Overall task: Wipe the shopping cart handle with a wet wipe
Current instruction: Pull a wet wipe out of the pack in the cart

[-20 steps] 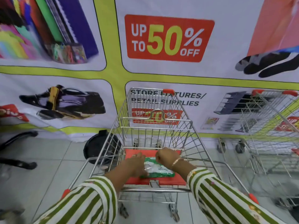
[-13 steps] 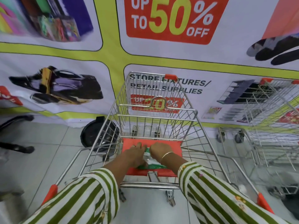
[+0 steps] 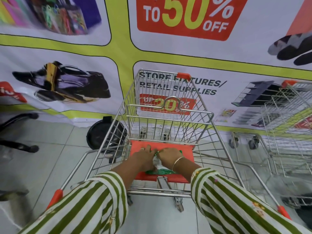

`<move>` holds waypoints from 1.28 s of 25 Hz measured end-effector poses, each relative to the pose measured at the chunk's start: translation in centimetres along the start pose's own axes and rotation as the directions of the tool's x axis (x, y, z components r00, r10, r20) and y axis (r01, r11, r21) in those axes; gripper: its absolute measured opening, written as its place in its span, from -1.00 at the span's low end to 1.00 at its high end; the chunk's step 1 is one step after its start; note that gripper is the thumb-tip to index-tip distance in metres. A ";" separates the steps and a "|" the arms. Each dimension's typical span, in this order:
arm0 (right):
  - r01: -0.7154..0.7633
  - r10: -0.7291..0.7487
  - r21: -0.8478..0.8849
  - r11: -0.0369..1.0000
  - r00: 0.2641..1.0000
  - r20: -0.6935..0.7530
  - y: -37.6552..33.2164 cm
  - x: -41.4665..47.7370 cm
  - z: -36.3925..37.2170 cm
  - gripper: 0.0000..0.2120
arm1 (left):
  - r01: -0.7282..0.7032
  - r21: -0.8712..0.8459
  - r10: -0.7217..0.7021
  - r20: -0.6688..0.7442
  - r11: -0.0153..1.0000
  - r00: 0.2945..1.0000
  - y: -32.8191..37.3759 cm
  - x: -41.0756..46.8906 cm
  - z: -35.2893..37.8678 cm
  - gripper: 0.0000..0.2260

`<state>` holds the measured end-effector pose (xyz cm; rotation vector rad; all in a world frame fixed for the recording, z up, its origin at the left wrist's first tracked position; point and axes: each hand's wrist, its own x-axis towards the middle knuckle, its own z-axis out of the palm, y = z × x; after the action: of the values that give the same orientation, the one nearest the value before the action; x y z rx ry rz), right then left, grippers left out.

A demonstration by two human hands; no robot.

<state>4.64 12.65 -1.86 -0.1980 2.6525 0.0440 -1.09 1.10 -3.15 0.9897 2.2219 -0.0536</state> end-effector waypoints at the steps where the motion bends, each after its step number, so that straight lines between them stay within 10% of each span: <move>1: -0.020 0.021 0.038 0.999 1.000 -0.013 0.2 -0.1 -0.2 -0.78 | -0.002 0.002 0.002 0.005 1.000 1.000 0.0 -0.1 -0.1 -0.26; 13: -0.055 0.130 0.519 0.853 0.985 -0.109 1.2 -1.6 -1.1 -0.90 | -0.004 0.043 0.002 0.044 0.999 0.999 0.5 -0.6 -0.7 -0.25; 26: -0.139 0.289 0.543 0.828 0.936 -0.200 1.7 -2.5 -2.9 -0.87 | -0.018 0.058 0.015 0.045 0.998 0.999 0.5 -0.6 -0.7 -0.24; 32: -0.123 0.626 0.938 0.325 0.771 -0.115 3.9 -4.4 -5.7 -0.87 | -0.006 -0.058 0.008 0.026 0.998 1.000 0.1 -1.4 -2.0 -0.11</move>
<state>5.29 16.75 5.17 0.9460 2.6447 -1.4531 -1.52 0.88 -0.76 0.9600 2.1840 0.0015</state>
